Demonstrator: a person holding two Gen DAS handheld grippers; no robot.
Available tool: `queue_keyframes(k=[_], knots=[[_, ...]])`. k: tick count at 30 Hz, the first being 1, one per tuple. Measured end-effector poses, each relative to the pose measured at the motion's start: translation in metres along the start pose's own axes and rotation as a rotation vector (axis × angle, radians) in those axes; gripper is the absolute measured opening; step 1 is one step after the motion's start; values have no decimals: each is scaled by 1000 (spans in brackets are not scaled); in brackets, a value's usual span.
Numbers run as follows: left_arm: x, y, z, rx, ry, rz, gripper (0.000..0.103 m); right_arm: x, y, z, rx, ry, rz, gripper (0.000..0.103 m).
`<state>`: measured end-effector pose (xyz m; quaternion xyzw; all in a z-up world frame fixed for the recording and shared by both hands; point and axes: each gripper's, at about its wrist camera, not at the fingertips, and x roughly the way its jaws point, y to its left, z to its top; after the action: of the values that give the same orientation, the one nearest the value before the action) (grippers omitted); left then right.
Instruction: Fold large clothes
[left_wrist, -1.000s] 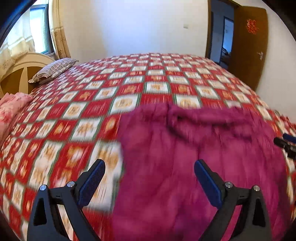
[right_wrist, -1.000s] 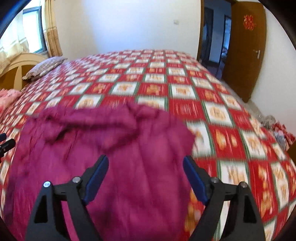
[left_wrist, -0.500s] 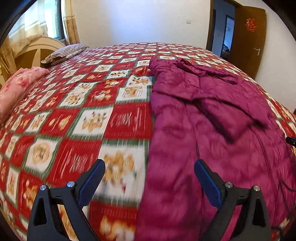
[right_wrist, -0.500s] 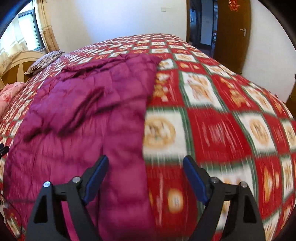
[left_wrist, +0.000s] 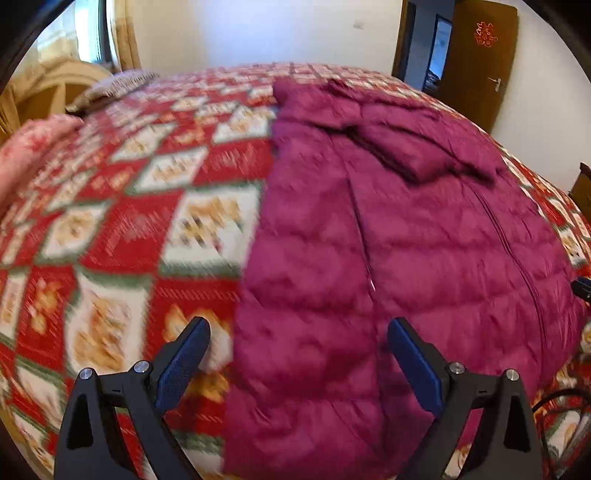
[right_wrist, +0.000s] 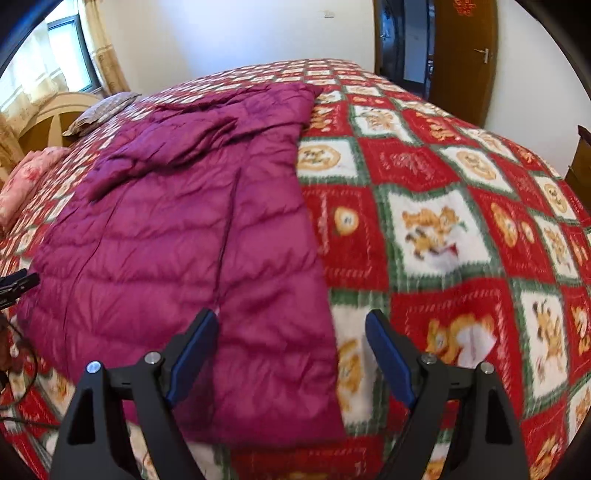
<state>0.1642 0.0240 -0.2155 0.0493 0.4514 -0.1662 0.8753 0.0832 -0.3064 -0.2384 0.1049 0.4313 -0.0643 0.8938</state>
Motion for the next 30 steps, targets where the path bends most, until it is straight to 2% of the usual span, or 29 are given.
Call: queue_keyframes(k=[2,3,4,5,6,7,8,11,15,25,28,30], knots=[[2,-8,-7,20,16,3,94,4,-1,-5,20,31,43,67],[1,-11,-8,37,7,6,88,4,-2,-7,27,41,65,63],[-2,-15,-9,62,2,0,65,2,-1,-6,26,35,79,52],[-5,-20,-9,87,-6,-4,41,-1,2,-8,12,28,82,25],[-8,-21,-9,99,-14,-11,28,-5,5,-7,-6,19,81,16],[-12,-23,-9,113,-20,-18,13,-9,7,-6,-17,1,85,13],[-18,-25,-9,128,-32,-21,10,-13,9,-8,-22,-8,87,10],[-41,-26,-5,149,-95,-18,7,-28,14,-6,-34,-60,106,8],[-85,-18,9,131,-203,-59,6,-58,12,0,-14,-142,146,7],[-205,-14,15,78,-395,-150,5,-163,21,12,-1,-379,209,6],[-222,-16,19,96,-424,-150,5,-184,25,20,-14,-453,222,6],[-211,-15,27,103,-412,-141,5,-179,24,31,-17,-470,221,6]])
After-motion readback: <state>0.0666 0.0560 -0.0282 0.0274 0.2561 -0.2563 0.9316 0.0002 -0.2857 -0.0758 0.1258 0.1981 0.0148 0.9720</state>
